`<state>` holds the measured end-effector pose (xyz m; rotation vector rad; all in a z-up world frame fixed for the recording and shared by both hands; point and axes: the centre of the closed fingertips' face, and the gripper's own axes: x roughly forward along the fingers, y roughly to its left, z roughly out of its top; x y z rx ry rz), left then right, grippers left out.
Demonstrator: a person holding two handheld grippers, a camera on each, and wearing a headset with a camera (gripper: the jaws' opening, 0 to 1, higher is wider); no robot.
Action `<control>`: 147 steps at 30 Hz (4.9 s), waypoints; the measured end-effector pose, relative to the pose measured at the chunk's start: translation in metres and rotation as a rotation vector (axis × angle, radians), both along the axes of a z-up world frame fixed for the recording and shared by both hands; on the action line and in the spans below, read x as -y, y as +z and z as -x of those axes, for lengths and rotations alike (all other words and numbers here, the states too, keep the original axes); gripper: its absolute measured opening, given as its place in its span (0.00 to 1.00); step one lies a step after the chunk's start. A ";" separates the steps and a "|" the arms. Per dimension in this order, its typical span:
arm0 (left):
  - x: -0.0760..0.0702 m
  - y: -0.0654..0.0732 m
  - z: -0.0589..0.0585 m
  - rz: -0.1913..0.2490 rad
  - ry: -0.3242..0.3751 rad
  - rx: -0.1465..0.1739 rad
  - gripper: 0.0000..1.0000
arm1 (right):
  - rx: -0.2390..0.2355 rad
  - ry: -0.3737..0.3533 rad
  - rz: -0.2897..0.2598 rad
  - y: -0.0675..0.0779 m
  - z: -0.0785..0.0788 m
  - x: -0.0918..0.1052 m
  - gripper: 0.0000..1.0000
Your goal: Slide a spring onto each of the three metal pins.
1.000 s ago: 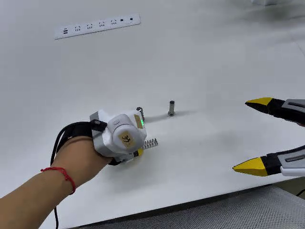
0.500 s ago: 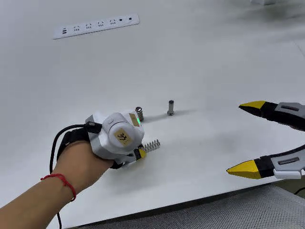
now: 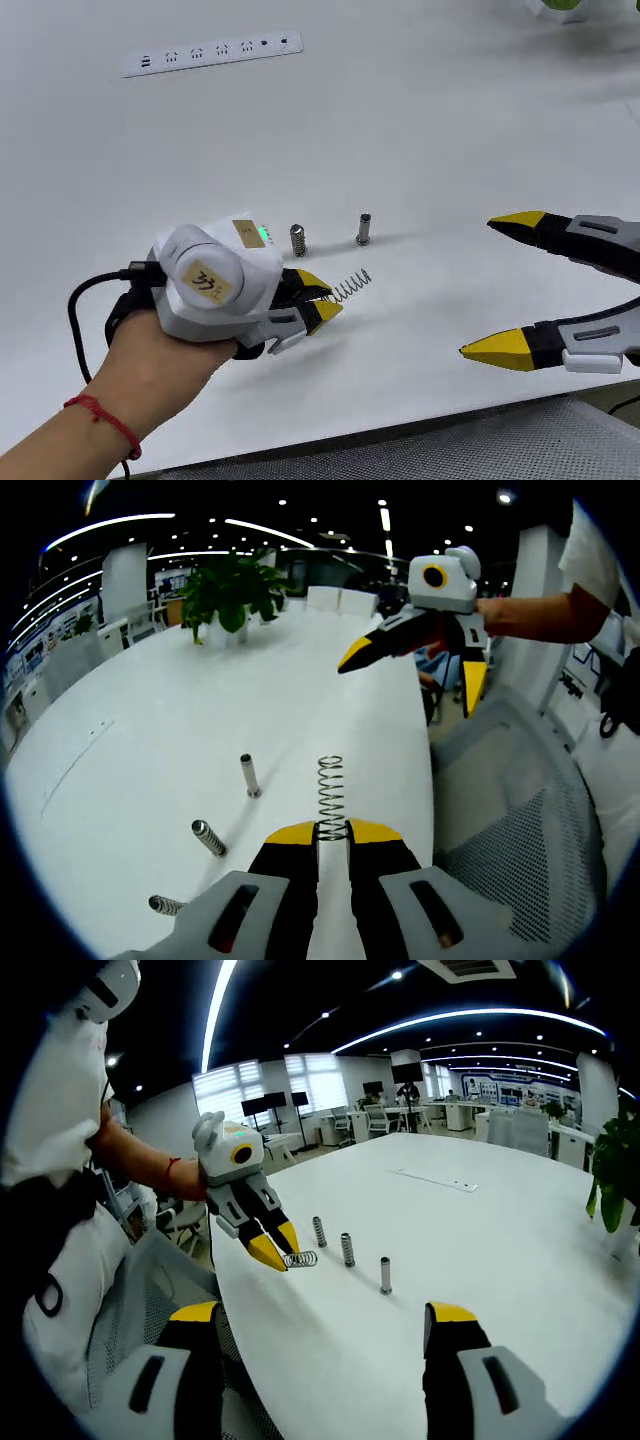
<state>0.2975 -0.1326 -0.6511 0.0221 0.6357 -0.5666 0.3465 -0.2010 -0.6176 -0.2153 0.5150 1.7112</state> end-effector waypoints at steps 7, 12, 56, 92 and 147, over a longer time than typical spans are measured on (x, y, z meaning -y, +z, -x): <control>0.014 0.048 -0.010 0.163 0.073 0.125 0.10 | -0.122 -0.027 -0.095 0.038 0.016 -0.033 0.63; 0.019 0.064 -0.010 0.207 0.085 0.165 0.10 | -0.251 -0.094 -0.203 0.069 0.014 -0.049 0.50; 0.031 0.080 -0.010 0.319 0.083 0.217 0.12 | -0.185 0.025 -0.125 0.080 0.037 -0.066 0.11; 0.033 0.073 -0.004 0.279 0.033 0.196 0.10 | 0.096 0.354 0.064 0.078 0.052 -0.053 0.24; 0.038 0.072 -0.002 0.232 -0.039 0.205 0.11 | 0.631 1.152 0.514 0.050 0.065 -0.041 0.12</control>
